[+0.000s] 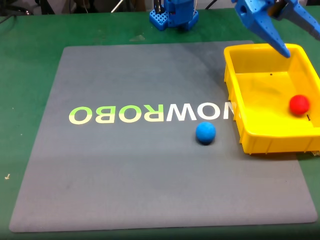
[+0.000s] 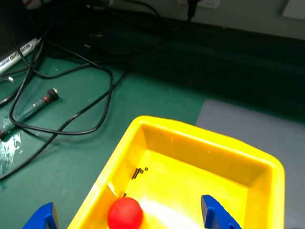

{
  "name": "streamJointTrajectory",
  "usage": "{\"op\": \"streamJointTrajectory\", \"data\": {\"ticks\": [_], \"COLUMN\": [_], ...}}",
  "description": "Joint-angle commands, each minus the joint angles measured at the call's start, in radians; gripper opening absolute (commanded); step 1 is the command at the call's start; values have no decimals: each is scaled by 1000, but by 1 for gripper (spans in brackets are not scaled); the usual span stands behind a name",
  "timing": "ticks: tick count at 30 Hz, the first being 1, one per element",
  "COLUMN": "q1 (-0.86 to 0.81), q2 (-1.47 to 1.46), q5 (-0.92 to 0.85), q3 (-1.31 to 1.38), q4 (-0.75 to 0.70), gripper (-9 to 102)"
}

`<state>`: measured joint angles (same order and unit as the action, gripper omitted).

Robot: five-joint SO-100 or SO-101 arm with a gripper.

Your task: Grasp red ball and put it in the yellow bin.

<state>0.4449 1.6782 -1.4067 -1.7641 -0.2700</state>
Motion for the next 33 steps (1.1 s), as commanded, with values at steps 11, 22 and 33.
{"op": "streamJointTrajectory", "data": {"ticks": [11, 22, 33], "q1": [-155, -347, -379], "q2": [989, 1647, 1647], "q5": [-71, -109, -61], "q3": [-624, -1161, -1296], "q4": [-285, -681, -920], "gripper": [12, 0, 0]}}
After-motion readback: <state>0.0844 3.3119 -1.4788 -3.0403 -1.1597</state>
